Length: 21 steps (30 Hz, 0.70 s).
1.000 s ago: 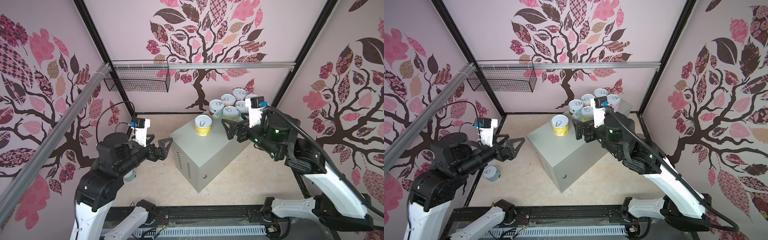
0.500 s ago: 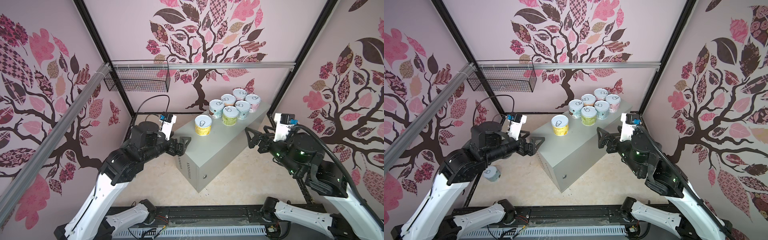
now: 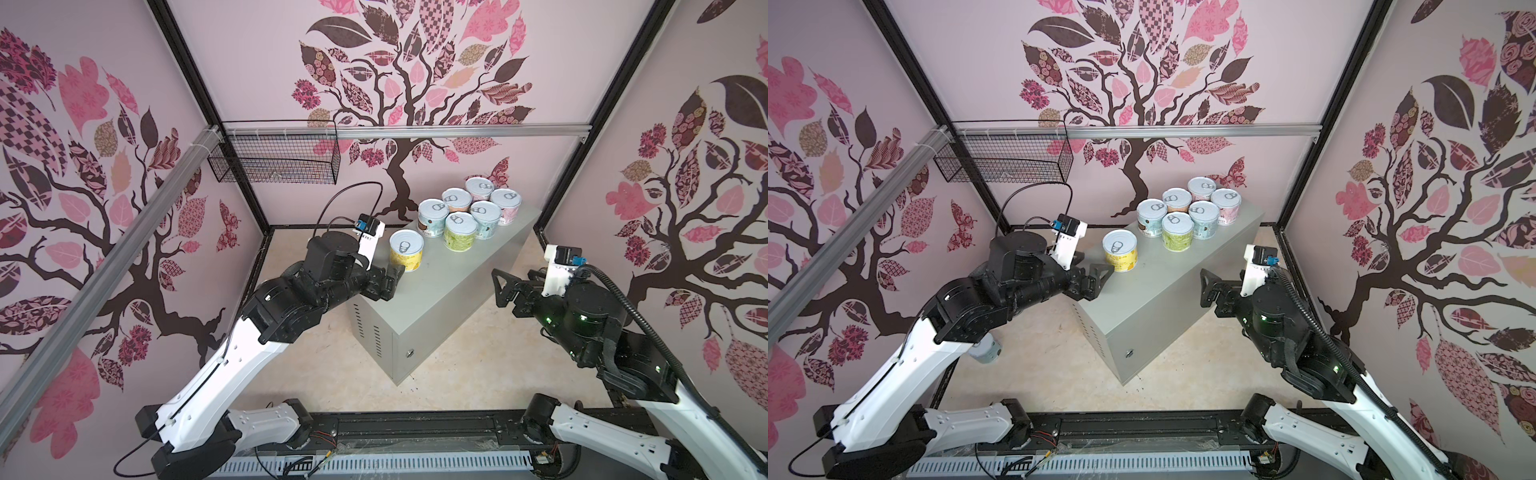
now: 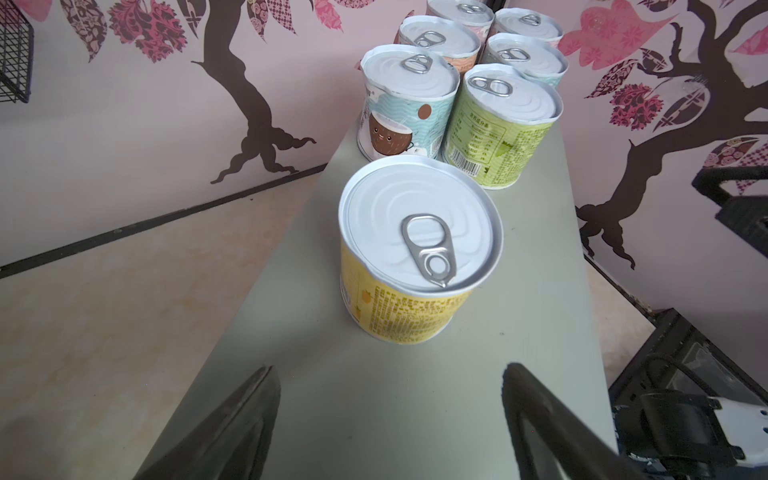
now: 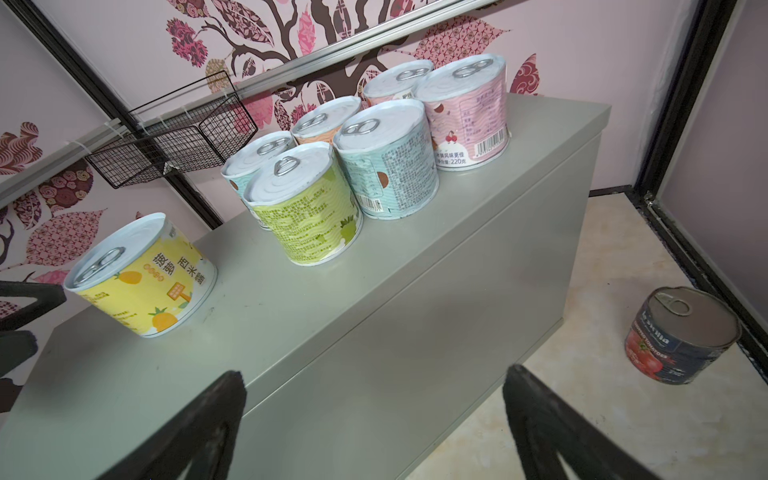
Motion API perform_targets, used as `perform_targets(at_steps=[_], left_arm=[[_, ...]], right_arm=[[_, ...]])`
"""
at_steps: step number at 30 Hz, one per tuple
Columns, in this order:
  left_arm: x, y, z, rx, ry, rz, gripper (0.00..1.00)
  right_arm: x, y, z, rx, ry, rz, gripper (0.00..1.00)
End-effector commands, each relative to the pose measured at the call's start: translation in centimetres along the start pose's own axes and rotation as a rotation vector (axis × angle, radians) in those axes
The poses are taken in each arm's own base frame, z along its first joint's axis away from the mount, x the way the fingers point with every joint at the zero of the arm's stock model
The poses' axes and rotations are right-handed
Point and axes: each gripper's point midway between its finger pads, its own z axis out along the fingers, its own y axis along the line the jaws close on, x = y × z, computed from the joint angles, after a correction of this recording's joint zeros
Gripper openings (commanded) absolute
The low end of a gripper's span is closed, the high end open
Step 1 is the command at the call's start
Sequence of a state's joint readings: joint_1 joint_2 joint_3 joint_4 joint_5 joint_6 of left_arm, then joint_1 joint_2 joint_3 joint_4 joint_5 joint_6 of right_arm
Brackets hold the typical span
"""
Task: Place and organize the canned foods onto the counter
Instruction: 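Move the left gripper over the yellow can and close around it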
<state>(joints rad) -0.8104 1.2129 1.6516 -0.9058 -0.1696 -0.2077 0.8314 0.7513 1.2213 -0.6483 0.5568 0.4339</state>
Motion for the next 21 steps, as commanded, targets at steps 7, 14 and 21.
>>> perform_targets(at_steps=[7, 14, 21], left_arm=[[-2.4, -0.2, 0.7, -0.016, -0.063, 0.012, 0.76], [-2.7, -0.5, 2.2, -0.019, -0.063, 0.015, 0.68], [-2.9, -0.7, 4.0, -0.025, -0.057, 0.025, 0.62]], right_arm=[[1.0, -0.8, 1.5, 0.025, 0.009, 0.002, 1.0], [2.3, -1.0, 2.0, 0.009, 0.035, 0.004, 1.0], [3.6, -0.8, 2.5, -0.007, 0.064, -0.014, 1.0]])
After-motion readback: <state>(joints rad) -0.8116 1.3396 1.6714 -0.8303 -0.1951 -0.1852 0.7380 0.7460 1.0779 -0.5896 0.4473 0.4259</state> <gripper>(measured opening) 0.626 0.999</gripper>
